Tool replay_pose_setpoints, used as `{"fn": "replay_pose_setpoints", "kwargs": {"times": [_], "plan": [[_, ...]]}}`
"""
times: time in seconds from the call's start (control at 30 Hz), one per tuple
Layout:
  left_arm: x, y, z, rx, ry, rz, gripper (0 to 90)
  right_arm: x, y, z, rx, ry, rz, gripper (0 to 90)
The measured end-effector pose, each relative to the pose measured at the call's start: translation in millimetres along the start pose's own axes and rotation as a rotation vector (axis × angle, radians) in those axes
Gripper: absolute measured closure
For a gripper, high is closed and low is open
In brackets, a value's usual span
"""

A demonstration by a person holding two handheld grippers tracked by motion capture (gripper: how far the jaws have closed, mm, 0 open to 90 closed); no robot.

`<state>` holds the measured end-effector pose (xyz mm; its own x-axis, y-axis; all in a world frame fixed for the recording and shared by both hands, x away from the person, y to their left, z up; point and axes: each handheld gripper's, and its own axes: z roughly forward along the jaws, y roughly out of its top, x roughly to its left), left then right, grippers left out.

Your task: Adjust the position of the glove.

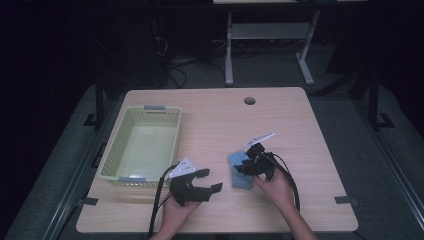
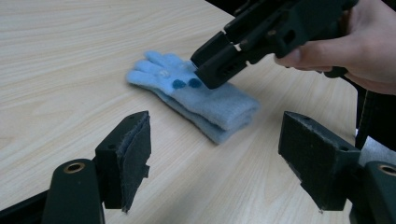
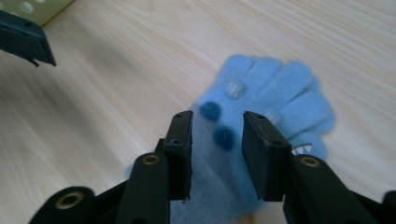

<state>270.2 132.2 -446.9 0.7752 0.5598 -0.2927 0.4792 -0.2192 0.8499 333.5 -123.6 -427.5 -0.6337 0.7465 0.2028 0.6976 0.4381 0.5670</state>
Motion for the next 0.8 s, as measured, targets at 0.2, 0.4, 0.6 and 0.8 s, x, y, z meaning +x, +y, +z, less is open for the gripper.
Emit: {"fn": "replay_pose_setpoints", "kwargs": {"times": [0.2,0.4,0.6,0.8], "plan": [[-6.9,2.0,4.5,0.011,0.004,0.019,26.0,-4.3,-7.9,-7.9,-0.019,0.002,0.033,50.2],[-13.6,3.2,15.0,0.038,0.002,0.019,29.6,-15.2,-19.1,-17.8,-0.048,0.030,0.103,44.6],[-8.3,7.0,23.5,0.027,0.016,-0.039,29.7,-23.4,-26.5,-23.7,-0.068,0.078,0.158,43.9],[-1.2,16.1,33.3,0.044,-0.002,-0.172,28.3,-31.8,-35.6,-25.0,-0.099,0.101,0.212,40.8]]}}
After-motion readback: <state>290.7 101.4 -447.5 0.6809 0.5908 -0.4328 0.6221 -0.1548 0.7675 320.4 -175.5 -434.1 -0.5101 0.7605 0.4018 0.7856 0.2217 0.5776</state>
